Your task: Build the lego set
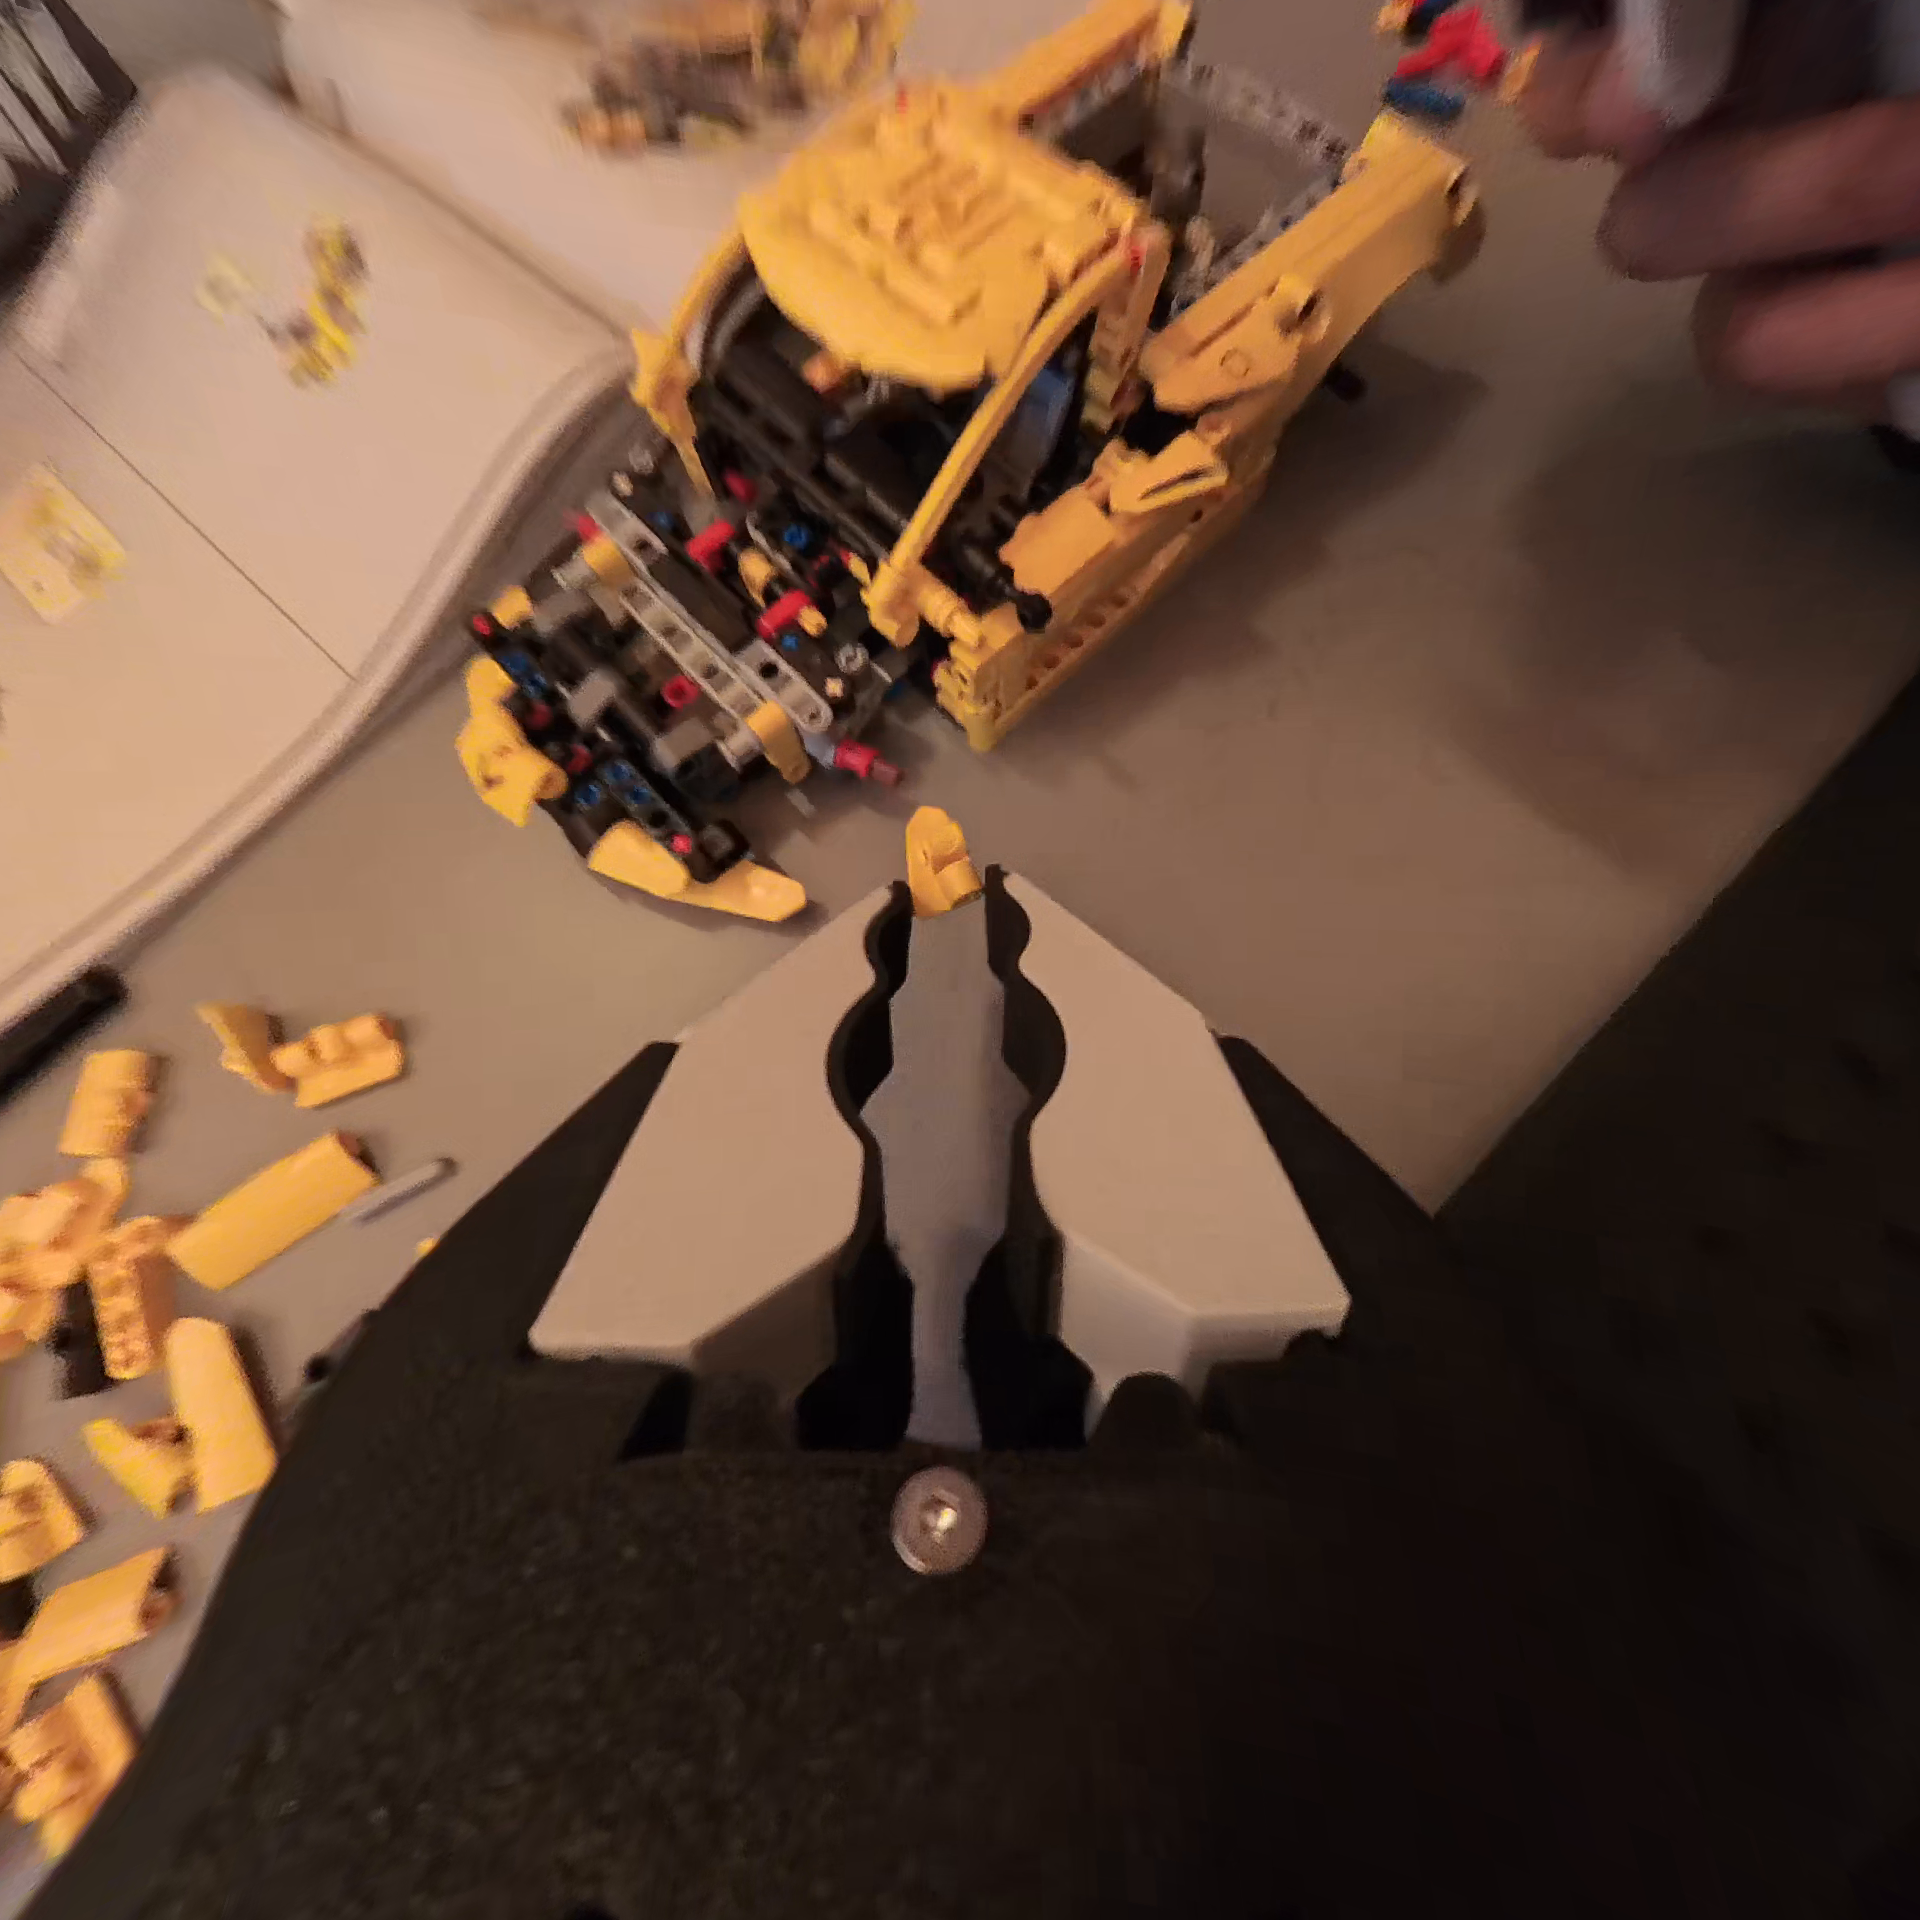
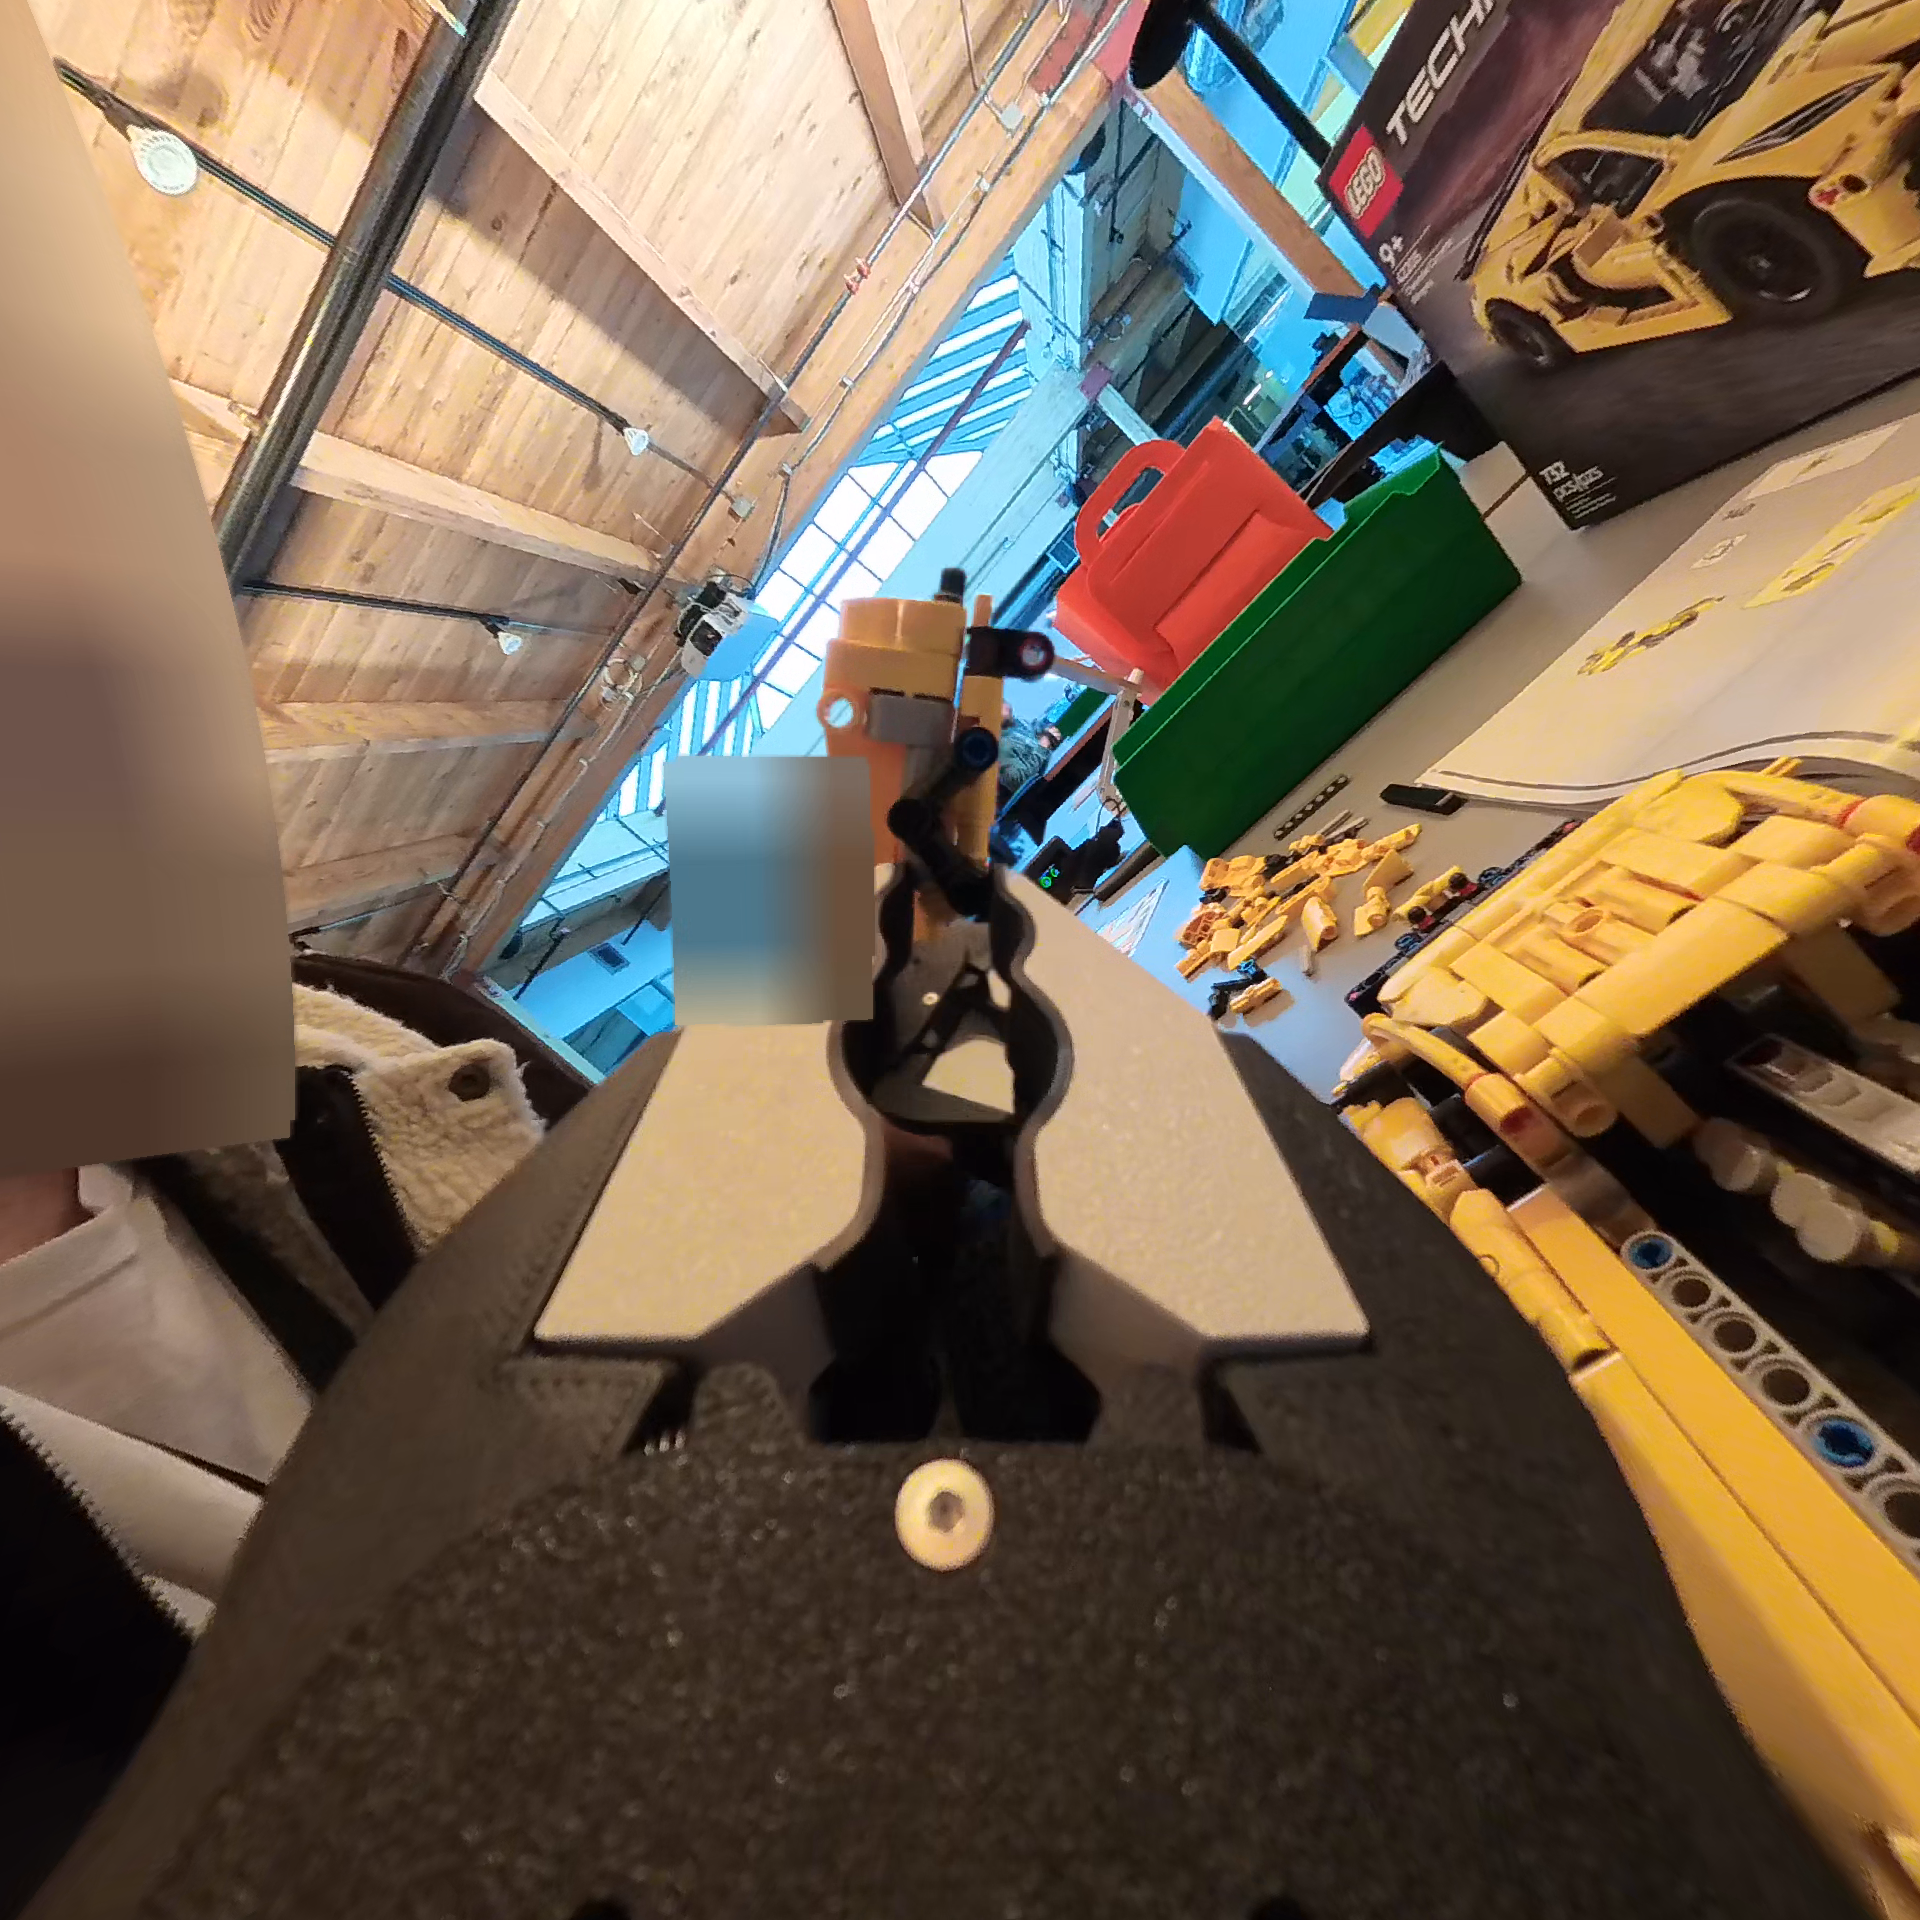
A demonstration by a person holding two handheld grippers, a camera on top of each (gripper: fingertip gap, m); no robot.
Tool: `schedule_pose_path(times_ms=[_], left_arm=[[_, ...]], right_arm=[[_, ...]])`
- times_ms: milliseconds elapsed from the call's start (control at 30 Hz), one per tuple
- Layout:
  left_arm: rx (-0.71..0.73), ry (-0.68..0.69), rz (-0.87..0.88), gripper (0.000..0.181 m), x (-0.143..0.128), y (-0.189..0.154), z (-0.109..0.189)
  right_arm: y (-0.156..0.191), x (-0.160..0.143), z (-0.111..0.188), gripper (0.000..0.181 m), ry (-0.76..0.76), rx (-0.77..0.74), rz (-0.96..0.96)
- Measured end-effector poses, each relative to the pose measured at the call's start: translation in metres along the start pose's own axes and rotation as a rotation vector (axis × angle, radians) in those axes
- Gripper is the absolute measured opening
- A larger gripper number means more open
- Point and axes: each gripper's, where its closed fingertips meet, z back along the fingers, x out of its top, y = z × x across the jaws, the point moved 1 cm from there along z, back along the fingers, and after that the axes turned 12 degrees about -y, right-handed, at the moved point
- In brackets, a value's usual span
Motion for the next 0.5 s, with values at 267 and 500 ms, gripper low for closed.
schedule_pose_path(times_ms=[267, 500], left_arm=[[-0.049, -0.504, 0.090, 0.014, 0.072, -0.014, 0.041], [-0.119, 0.028, 0.054, 0.014, -0.016, -0.027, 0.039]], right_arm=[[0.000, -0.008, -0.008, 0.013, 0.018, -0.004, 0.030], [-0.003, -0.009, -0.009, 0.012, 0.025, -0.016, 0.034]])
